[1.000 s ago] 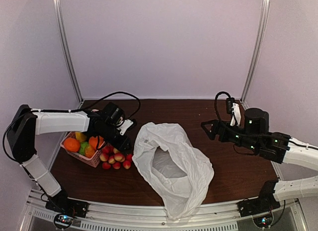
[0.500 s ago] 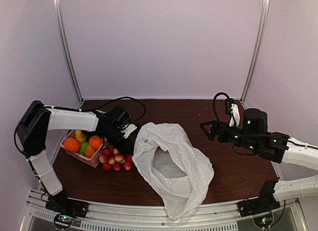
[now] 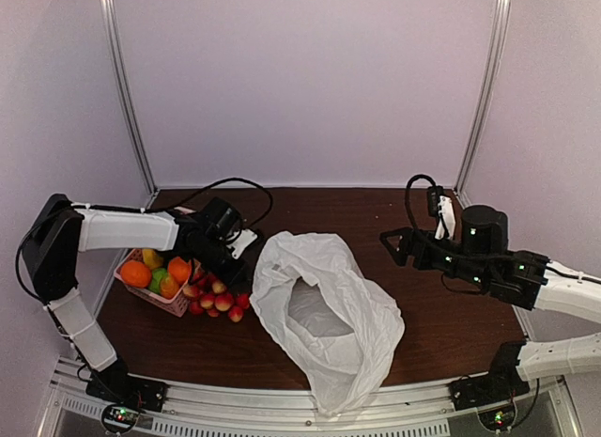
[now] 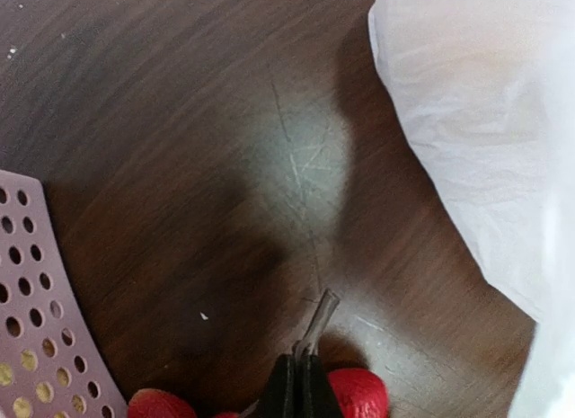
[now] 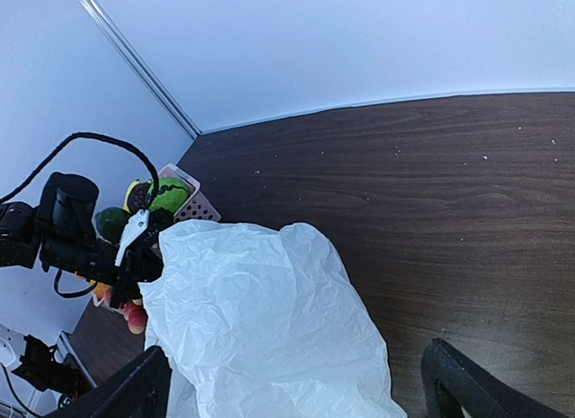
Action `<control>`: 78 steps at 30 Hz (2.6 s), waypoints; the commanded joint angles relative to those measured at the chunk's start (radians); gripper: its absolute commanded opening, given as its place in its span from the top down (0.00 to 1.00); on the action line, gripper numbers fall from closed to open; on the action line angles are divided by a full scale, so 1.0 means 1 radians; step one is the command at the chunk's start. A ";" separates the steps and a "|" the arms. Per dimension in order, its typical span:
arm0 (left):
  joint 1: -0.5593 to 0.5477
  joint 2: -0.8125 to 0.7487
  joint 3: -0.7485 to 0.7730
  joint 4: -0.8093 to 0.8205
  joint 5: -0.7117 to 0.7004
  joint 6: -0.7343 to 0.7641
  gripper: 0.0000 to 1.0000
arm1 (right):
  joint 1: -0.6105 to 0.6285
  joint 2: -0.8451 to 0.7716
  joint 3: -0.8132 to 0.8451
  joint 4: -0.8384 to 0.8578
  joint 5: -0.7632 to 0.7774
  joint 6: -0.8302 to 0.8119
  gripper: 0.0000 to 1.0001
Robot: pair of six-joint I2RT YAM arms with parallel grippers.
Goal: Untie the knot of the plastic bag and take out the fruit
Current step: Pick up the fake fruit from the center of the board, then place the fake fruit in the bin.
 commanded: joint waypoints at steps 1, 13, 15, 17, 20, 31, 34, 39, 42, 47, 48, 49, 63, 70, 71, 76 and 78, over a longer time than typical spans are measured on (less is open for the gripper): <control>-0.003 -0.130 -0.036 0.074 0.012 -0.055 1.00 | -0.005 -0.030 -0.023 -0.022 0.029 0.009 0.02; -0.001 -0.437 -0.052 0.090 -0.140 -0.189 1.00 | -0.005 -0.044 -0.027 -0.026 0.041 0.017 0.02; 0.010 -0.475 -0.034 0.080 -0.186 -0.197 1.00 | -0.005 -0.043 -0.025 -0.026 0.040 0.018 0.03; 0.033 -0.499 -0.019 0.077 -0.213 -0.192 1.00 | -0.005 -0.043 -0.025 -0.025 0.039 0.020 0.02; 0.103 -0.525 -0.009 0.095 -0.201 -0.174 1.00 | -0.005 -0.047 -0.025 -0.023 0.037 0.023 0.03; 0.253 -0.583 -0.082 0.262 -0.133 -0.255 1.00 | -0.005 -0.074 -0.036 -0.034 0.047 0.033 0.02; 0.253 -0.605 -0.134 0.311 -0.169 -0.284 1.00 | -0.005 -0.077 -0.037 -0.036 0.048 0.035 0.03; 0.253 -0.643 -0.233 0.414 -0.235 -0.298 1.00 | -0.005 -0.075 -0.036 -0.034 0.045 0.035 0.02; 0.253 -0.654 -0.274 0.462 -0.244 -0.298 1.00 | -0.005 -0.073 -0.037 -0.030 0.043 0.034 0.02; 0.253 -0.639 -0.320 0.525 -0.269 -0.291 1.00 | -0.005 -0.073 -0.040 -0.022 0.043 0.035 0.02; 0.253 -0.633 -0.325 0.531 -0.272 -0.290 1.00 | -0.005 -0.072 -0.041 -0.023 0.043 0.036 0.02; 0.252 -0.629 -0.333 0.541 -0.274 -0.290 1.00 | -0.005 -0.073 -0.042 -0.024 0.043 0.036 0.02; 0.253 -0.482 -0.320 0.608 -0.301 -0.286 1.00 | -0.006 -0.076 -0.041 -0.032 0.048 0.030 0.02; 0.252 -0.475 -0.319 0.593 -0.302 -0.293 0.96 | -0.005 -0.075 -0.043 -0.032 0.051 0.030 0.02; 0.253 -0.480 -0.318 0.588 -0.302 -0.294 0.90 | -0.006 -0.073 -0.043 -0.032 0.052 0.028 0.02; 0.253 -0.510 -0.312 0.552 -0.312 -0.295 0.71 | -0.005 -0.059 -0.034 -0.028 0.049 0.021 0.02; 0.253 -0.520 -0.310 0.540 -0.320 -0.298 0.65 | -0.005 -0.051 -0.033 -0.023 0.046 0.018 0.02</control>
